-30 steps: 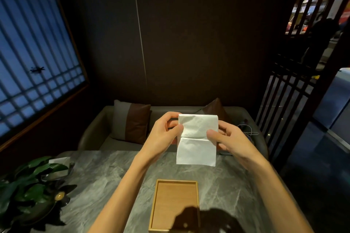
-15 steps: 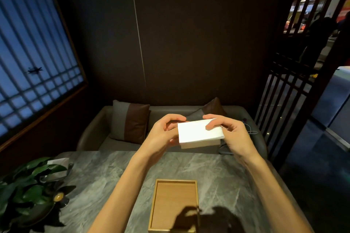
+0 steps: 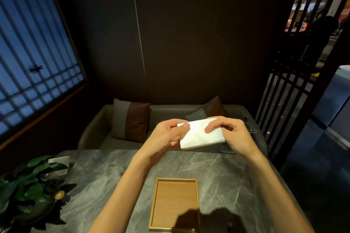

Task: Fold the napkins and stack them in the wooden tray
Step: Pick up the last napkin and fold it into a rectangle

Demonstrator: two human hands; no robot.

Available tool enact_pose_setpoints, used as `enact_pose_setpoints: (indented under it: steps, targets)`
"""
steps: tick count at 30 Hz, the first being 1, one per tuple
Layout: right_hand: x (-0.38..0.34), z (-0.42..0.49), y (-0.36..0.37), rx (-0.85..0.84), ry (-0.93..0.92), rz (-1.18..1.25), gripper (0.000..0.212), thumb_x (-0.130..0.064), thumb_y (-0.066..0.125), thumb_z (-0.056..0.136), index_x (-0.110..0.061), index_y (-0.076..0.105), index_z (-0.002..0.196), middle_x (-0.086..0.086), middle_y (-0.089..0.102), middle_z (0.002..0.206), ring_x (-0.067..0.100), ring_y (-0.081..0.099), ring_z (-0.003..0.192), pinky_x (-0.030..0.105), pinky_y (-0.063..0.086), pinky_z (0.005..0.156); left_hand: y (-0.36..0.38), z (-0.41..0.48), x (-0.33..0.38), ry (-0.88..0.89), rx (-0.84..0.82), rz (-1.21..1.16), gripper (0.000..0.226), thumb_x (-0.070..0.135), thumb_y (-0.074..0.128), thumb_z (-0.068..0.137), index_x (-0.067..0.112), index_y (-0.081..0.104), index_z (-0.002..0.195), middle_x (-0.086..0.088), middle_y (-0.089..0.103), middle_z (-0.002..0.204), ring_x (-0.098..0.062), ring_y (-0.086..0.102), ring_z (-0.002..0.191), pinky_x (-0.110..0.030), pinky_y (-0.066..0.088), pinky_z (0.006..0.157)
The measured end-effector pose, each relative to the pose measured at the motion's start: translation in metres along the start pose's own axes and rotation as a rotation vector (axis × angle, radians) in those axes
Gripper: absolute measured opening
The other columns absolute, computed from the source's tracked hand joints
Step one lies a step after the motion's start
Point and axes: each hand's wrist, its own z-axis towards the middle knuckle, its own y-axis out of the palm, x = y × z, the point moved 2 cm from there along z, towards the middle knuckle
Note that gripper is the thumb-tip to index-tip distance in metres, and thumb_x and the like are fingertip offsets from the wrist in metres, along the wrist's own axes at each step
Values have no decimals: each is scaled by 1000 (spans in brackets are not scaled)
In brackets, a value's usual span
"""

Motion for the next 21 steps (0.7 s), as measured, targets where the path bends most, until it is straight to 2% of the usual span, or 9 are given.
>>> enact_pose_setpoints:
  steps: [2,5,6,8,12,15,17,19,21]
  targets:
    - [1,1,1,16,113,67,34,1,54,97,-22,77,102,-3,75,110,13,72,102,20,57,74,-1,0,-2,40,50,48,19,28,63,100,18,75,112,4,80,101,-11,77,93,-18,58,67]
    - [2,-1,6,3,307,211,28,-23,48,104,-27,61,129,1,70,122,12,73,101,25,61,71,0,1,-5,60,135,57,22,25,62,101,16,73,116,-4,79,105,-16,76,95,-18,57,68]
    - [3,-1,6,21,318,168,28,-27,50,104,-28,58,130,3,70,121,14,73,103,28,63,76,0,2,-7,68,150,62,21,25,62,101,16,73,116,-3,79,104,-15,76,93,-17,56,67]
    - [6,-1,7,89,288,91,32,-22,61,99,-30,56,130,9,74,110,19,73,102,31,63,80,-1,0,-9,74,153,89,18,23,62,100,18,74,113,0,79,101,-12,77,89,-16,57,65]
    - [5,2,5,228,170,29,33,-14,65,96,-33,58,122,8,78,91,9,74,86,24,59,75,-2,-7,-12,56,-37,85,18,14,66,97,15,69,115,1,79,98,-18,78,93,-24,62,70]
    - [0,9,9,130,98,-95,37,-16,67,94,-34,59,126,12,75,88,13,71,80,17,55,74,2,-12,-15,17,-114,139,18,28,66,98,21,70,113,2,76,101,-15,75,95,-26,62,73]
    - [1,14,15,39,88,-179,41,-24,67,94,-38,56,131,3,70,77,10,66,74,14,54,75,4,-12,-18,43,-70,238,15,32,64,99,23,74,94,1,71,86,-11,68,80,-25,54,70]
    - [7,15,23,48,133,-164,49,-35,65,95,-40,47,140,-6,64,70,1,63,68,12,53,71,6,-11,-22,71,16,287,36,33,60,101,29,65,65,9,55,63,-4,52,64,-26,42,65]
    - [17,10,33,62,243,-57,57,-43,65,94,-39,41,145,-7,72,78,-2,70,77,14,53,72,4,-11,-27,97,118,284,50,32,58,102,30,54,52,13,45,54,1,42,53,-20,36,58]
